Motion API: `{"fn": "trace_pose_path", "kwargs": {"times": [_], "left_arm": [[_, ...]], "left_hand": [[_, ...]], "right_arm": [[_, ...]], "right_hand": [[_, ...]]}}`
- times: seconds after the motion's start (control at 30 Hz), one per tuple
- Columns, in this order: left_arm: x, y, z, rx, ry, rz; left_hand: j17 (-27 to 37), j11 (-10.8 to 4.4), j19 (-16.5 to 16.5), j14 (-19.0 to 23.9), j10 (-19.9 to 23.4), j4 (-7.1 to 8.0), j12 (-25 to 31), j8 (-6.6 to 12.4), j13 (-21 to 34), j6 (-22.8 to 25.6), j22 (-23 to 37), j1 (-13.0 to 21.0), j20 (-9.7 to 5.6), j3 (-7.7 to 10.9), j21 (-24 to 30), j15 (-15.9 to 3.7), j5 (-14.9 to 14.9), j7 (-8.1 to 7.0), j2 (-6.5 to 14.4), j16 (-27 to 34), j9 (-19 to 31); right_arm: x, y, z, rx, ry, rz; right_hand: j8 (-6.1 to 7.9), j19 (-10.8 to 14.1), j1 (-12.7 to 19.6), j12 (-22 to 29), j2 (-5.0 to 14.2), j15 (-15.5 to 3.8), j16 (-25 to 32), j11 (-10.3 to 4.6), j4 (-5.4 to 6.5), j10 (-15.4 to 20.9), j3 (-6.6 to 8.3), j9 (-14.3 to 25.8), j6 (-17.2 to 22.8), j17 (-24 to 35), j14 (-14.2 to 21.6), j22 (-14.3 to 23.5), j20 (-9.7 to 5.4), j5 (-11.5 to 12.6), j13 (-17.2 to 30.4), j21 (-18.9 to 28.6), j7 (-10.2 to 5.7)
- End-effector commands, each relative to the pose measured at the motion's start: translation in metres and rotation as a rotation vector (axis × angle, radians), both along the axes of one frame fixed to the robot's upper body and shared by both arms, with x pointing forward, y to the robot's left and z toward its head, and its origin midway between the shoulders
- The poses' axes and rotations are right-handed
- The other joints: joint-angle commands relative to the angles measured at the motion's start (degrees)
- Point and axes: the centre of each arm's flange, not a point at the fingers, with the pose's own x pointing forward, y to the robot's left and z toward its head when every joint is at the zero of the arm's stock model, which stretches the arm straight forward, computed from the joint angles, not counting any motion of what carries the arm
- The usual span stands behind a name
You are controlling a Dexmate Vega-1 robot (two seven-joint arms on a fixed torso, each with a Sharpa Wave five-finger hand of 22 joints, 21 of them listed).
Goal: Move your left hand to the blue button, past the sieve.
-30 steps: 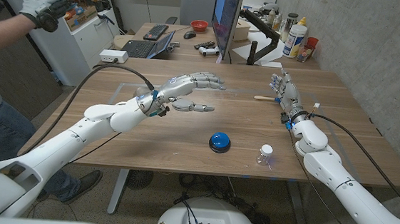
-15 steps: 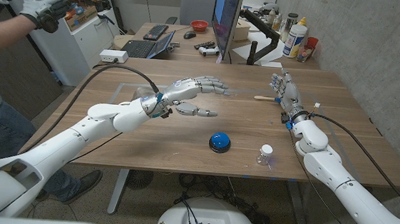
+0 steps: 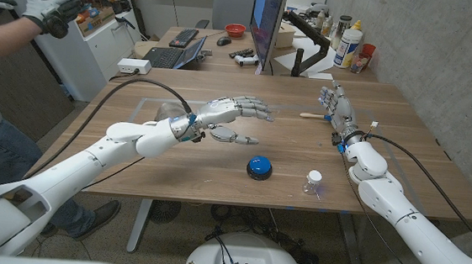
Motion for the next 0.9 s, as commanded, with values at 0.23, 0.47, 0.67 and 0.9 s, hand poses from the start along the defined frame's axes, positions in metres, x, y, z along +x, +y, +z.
{"fn": "trace_pose_path", "kwargs": {"times": [0.23,0.47,0.67,0.9], "left_arm": [[0.003,-0.009,-0.007,0.038,-0.001,0.01],[0.008,-0.013,-0.007,0.049,-0.002,0.021],[0.004,-0.018,-0.008,0.072,-0.027,-0.003],[0.002,-0.023,-0.01,0.099,-0.044,-0.026]], "left_hand": [[0.09,-0.01,-0.17,0.49,0.74,-0.24,-0.06,-0.15,0.1,0.82,0.14,0.57,-0.35,-0.19,-0.36,-0.13,0.42,-0.13,0.08,-0.29,0.08],[0.09,-0.05,-0.19,0.53,0.93,-0.24,-0.06,-0.14,0.1,1.11,0.14,0.56,-0.35,-0.23,-0.39,-0.32,0.46,-0.17,0.11,-0.29,0.08],[0.09,0.01,-0.3,0.6,1.01,-0.24,-0.08,-0.14,0.1,1.27,0.15,0.55,-0.32,-0.25,-0.44,-0.4,0.49,-0.11,0.13,-0.28,0.08],[0.09,0.0,-0.39,0.63,1.08,-0.25,-0.11,-0.23,0.1,1.26,0.15,0.55,-0.3,-0.28,-0.49,-0.42,0.54,-0.18,0.14,-0.28,0.08]], "right_arm": [[-0.003,0.003,0.003,-0.016,0.001,0.011],[-0.004,0.002,0.007,-0.027,0.006,0.016],[-0.003,0.0,0.009,-0.032,-0.008,0.015],[-0.003,0.0,0.011,-0.032,-0.014,0.0]], "right_hand": [[-0.21,0.48,0.3,-0.14,0.4,-0.03,-0.01,0.09,-0.03,0.59,-0.19,0.24,0.42,0.21,0.67,0.1,-0.4,0.36,0.22,-0.46,-0.38],[-0.35,0.51,0.28,-0.2,0.41,-0.04,-0.04,0.09,-0.04,0.65,-0.27,0.24,0.42,0.21,0.68,0.11,-0.38,0.39,0.23,-0.57,-0.45],[-0.48,0.55,0.26,-0.28,0.42,-0.14,-0.08,0.07,-0.05,0.68,-0.36,0.25,0.49,0.22,0.67,0.11,-0.38,0.42,0.23,-0.68,-0.4],[-0.64,0.58,0.22,-0.35,0.42,-0.1,-0.1,-0.05,-0.05,0.73,-0.47,0.26,0.52,0.22,0.71,0.12,-0.35,0.45,0.23,-0.81,-0.43]]}}
